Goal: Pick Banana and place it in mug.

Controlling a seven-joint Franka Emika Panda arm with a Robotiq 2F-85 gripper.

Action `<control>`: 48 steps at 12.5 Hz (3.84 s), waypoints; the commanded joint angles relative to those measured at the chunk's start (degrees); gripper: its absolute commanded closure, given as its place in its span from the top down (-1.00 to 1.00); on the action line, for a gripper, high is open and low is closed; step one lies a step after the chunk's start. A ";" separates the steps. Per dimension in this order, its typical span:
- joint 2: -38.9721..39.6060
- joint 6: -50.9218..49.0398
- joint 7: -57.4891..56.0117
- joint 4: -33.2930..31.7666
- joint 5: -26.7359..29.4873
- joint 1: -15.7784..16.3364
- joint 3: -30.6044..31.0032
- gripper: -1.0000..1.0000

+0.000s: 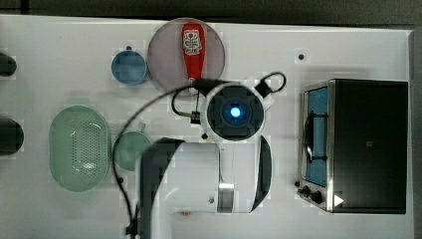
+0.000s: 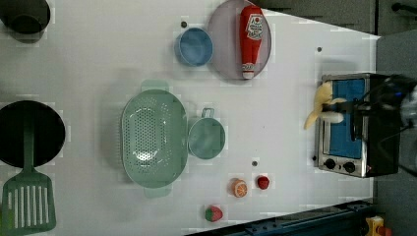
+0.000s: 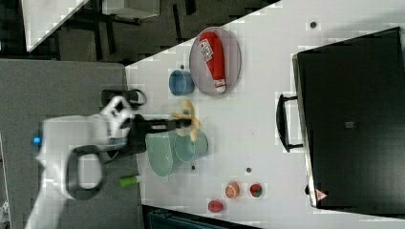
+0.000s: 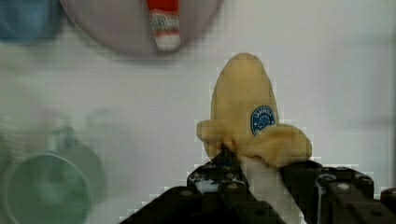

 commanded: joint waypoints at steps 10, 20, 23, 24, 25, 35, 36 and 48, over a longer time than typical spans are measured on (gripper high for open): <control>0.38 -8.96 42.16 3.20 2.06 3.62 23.04 -0.30; 10.57 13.69 44.65 -7.25 2.29 3.54 24.64 -0.29; 10.82 16.42 44.65 -7.97 2.29 3.56 24.74 0.45; 10.65 16.57 44.65 -7.98 2.29 3.57 24.76 0.68; 10.50 16.76 44.65 -7.94 2.29 3.53 24.70 1.00; -2.44 -8.16 45.68 8.91 2.03 1.23 9.72 1.00; -3.27 -12.83 45.48 11.45 1.71 1.00 7.20 1.00; -3.38 -27.43 45.42 23.01 -0.42 0.82 -3.48 1.00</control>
